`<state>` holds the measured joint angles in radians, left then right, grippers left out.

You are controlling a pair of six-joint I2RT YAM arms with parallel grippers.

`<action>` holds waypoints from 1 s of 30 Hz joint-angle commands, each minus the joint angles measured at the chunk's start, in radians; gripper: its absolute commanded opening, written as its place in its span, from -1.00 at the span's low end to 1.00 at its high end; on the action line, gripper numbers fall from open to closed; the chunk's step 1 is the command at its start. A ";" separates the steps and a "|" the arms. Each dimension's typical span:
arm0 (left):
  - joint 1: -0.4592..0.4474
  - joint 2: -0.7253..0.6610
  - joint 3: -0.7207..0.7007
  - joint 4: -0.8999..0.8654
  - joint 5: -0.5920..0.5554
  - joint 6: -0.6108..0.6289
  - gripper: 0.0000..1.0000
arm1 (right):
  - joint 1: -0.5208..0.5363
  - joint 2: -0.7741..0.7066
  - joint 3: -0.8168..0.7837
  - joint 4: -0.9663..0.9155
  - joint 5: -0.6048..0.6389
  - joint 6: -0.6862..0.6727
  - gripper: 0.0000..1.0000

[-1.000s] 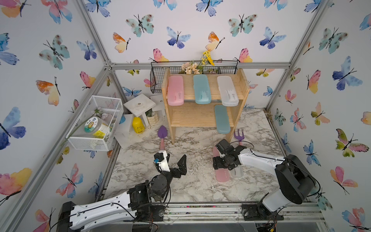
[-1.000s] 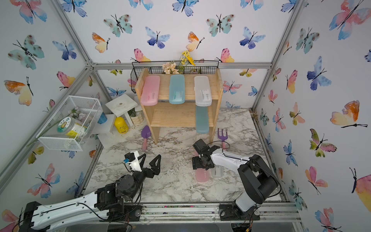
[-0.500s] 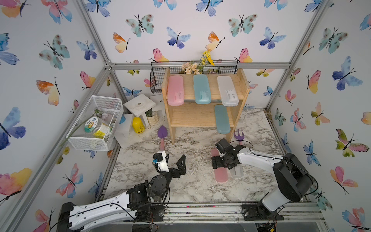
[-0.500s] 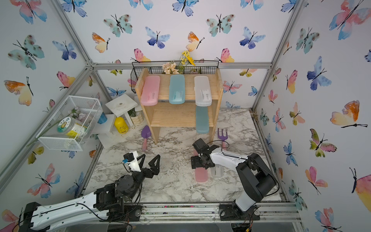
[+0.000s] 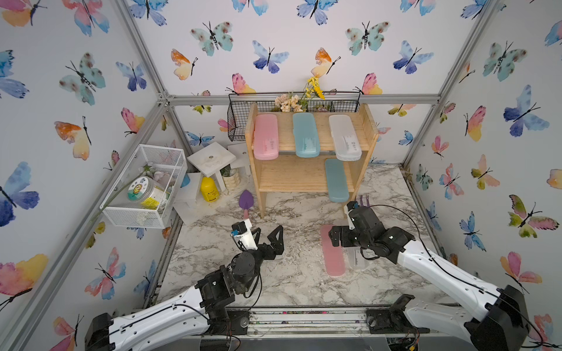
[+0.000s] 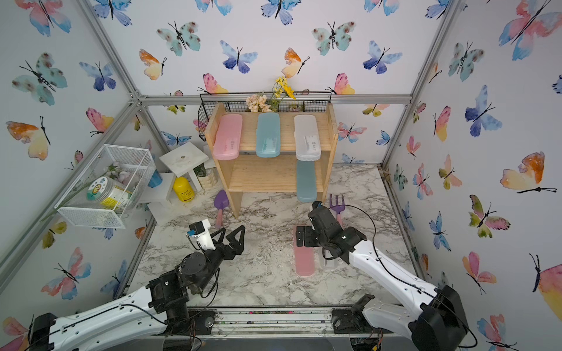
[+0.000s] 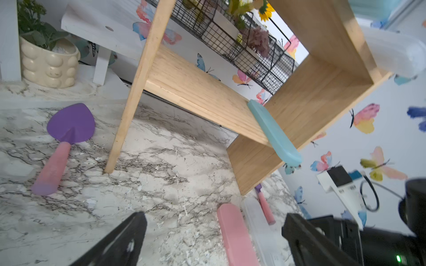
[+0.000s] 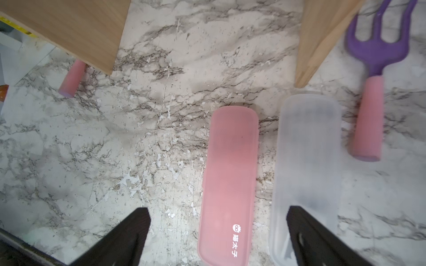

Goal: Remove the pencil cases from the shelf
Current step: Place the pencil case at the center of the board, then pick up the pencil case from the shelf.

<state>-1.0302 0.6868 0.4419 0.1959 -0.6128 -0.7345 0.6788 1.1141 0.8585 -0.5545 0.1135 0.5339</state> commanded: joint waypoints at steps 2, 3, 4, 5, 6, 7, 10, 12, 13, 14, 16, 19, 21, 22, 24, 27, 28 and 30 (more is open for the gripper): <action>0.130 0.131 0.094 0.138 0.413 -0.181 0.97 | -0.043 -0.061 0.003 -0.116 0.116 0.015 0.98; 0.141 0.180 0.121 0.161 0.456 -0.188 0.97 | -0.070 -0.076 0.009 -0.119 0.117 0.013 0.98; 0.144 0.237 0.151 0.185 0.498 -0.194 0.97 | -0.106 -0.082 0.014 -0.116 0.102 0.003 0.98; 0.145 0.292 0.181 0.206 0.535 -0.203 0.97 | -0.150 -0.083 0.018 -0.117 0.078 -0.006 0.99; 0.148 0.358 0.217 0.230 0.587 -0.224 0.97 | -0.210 -0.083 0.023 -0.113 0.046 -0.019 0.98; 0.148 0.429 0.252 0.261 0.646 -0.243 0.97 | -0.270 -0.085 0.021 -0.096 0.007 -0.034 0.99; 0.149 0.607 0.336 0.378 0.782 -0.290 0.97 | -0.396 -0.089 0.034 -0.052 -0.083 -0.063 0.98; 0.154 0.699 0.377 0.445 0.823 -0.320 0.97 | -0.437 -0.080 0.064 -0.042 -0.104 -0.078 0.99; 0.157 0.735 0.393 0.465 0.830 -0.335 0.97 | -0.452 -0.072 0.079 -0.045 -0.113 -0.085 0.98; 0.160 0.773 0.411 0.490 0.843 -0.351 0.97 | -0.471 -0.064 0.095 -0.047 -0.124 -0.092 0.98; 0.174 0.839 0.436 0.559 0.879 -0.387 0.97 | -0.499 -0.052 0.115 -0.046 -0.152 -0.107 0.98; 0.184 0.915 0.464 0.642 0.913 -0.428 0.97 | -0.525 -0.045 0.123 -0.041 -0.167 -0.121 0.98; 0.191 0.959 0.491 0.662 0.927 -0.441 0.97 | -0.533 -0.034 0.124 -0.041 -0.179 -0.129 0.98; 0.197 0.979 0.505 0.668 0.935 -0.448 0.97 | -0.536 -0.031 0.124 -0.040 -0.182 -0.132 0.98; 0.206 1.013 0.520 0.693 0.945 -0.467 0.97 | -0.540 -0.026 0.122 -0.039 -0.190 -0.138 0.99; 0.220 1.060 0.542 0.729 0.955 -0.491 1.00 | -0.547 -0.018 0.122 -0.039 -0.196 -0.146 0.98; 0.225 1.072 0.550 0.732 0.956 -0.495 0.97 | -0.549 -0.016 0.126 -0.038 -0.195 -0.149 0.98; 0.231 1.089 0.564 0.726 0.949 -0.498 0.93 | -0.553 -0.010 0.130 -0.037 -0.199 -0.155 0.99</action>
<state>-0.8127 1.7496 0.9794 0.8631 0.2981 -1.2110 0.1349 1.0954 0.9699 -0.5949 -0.0551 0.4034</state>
